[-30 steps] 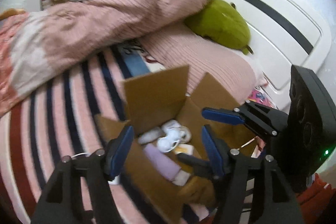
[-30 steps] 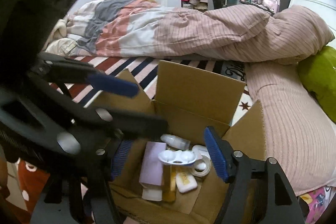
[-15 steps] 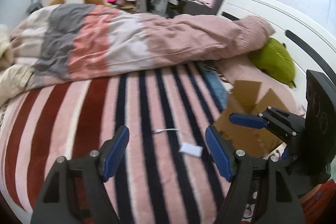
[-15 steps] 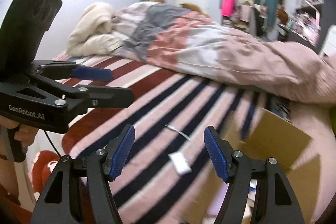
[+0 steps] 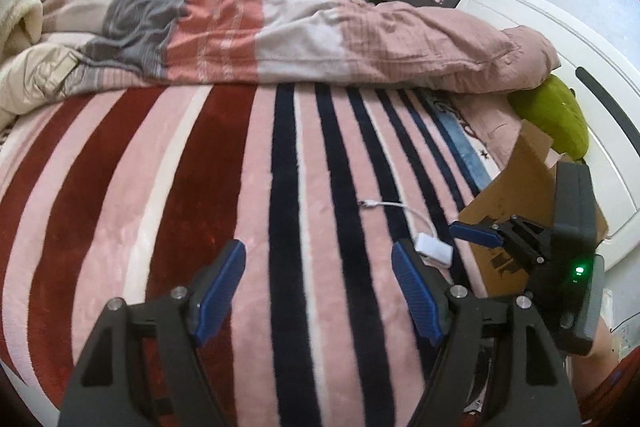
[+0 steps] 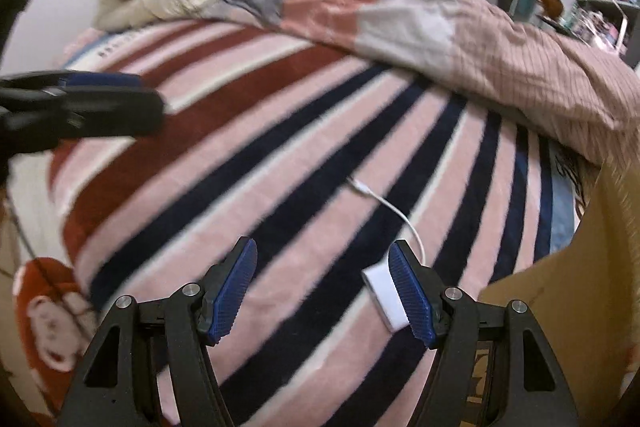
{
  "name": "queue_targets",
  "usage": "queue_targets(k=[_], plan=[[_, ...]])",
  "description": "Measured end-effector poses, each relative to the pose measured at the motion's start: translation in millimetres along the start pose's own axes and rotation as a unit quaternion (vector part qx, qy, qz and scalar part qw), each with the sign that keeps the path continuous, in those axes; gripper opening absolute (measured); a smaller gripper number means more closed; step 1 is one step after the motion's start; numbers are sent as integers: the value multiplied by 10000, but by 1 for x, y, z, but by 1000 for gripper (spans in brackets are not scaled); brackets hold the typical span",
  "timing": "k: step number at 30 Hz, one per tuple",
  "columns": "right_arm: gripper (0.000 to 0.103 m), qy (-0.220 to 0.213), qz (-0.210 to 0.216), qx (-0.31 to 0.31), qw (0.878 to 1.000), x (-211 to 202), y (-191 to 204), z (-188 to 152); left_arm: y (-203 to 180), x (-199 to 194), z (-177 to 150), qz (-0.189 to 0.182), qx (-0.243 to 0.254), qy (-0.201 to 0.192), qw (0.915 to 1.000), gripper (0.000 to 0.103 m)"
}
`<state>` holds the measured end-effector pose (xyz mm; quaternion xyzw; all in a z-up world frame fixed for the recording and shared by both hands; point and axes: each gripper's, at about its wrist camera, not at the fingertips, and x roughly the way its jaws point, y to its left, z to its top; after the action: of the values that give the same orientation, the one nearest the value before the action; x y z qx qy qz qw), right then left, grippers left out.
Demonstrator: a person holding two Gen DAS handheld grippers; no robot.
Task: Organize rigid objects
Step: 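Grasp the white USB adapter with the right gripper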
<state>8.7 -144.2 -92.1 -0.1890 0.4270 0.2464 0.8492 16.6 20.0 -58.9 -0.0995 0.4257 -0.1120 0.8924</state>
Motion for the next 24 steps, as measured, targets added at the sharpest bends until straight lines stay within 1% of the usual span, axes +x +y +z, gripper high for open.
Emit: queue_targets(k=[5, 8, 10, 12, 13, 14, 15, 16, 17, 20, 24], plan=[[65, 407, -688, 257, 9965, 35, -18, -17, 5, 8, -4, -73, 52, -5, 10000, 72], [65, 553, -737, 522, 9944, 46, -29, -25, 8, 11, -4, -38, 28, -5, 10000, 72], [65, 487, -660, 716, 9941, 47, -36, -29, 12, 12, -4, -49, -23, 1, 10000, 72], [62, 433, -605, 913, 9930, 48, -44, -30, 15, 11, -4, -20, -57, 9, 10000, 72], [57, 423, -538, 969, 9929, 48, -45, -31, 15, 10, -5, -7, -76, 14, 10000, 72], [42, 437, -444, 999, 9930, 47, -46, -31, 15, 10, -5, -4, -90, 19, 10000, 72], [37, 451, -387, 999, 9932, 47, -45, -32, 15, 8, -5, -2, -105, 24, 9999, 72], [30, 433, -340, 966, 9938, 46, -42, -32, 14, 6, -5, -1, -108, 23, 9999, 72], [26, 395, -316, 919, 9945, 44, -39, -32, 12, 5, -5, 0, -101, 23, 9999, 72], [25, 275, -219, 737, 9967, 37, -29, -31, 5, -1, -4, -21, -32, 12, 10000, 72], [25, -25, 154, 566, 9983, 18, -18, -27, -14, -11, -2, -160, 93, -6, 9998, 72]])
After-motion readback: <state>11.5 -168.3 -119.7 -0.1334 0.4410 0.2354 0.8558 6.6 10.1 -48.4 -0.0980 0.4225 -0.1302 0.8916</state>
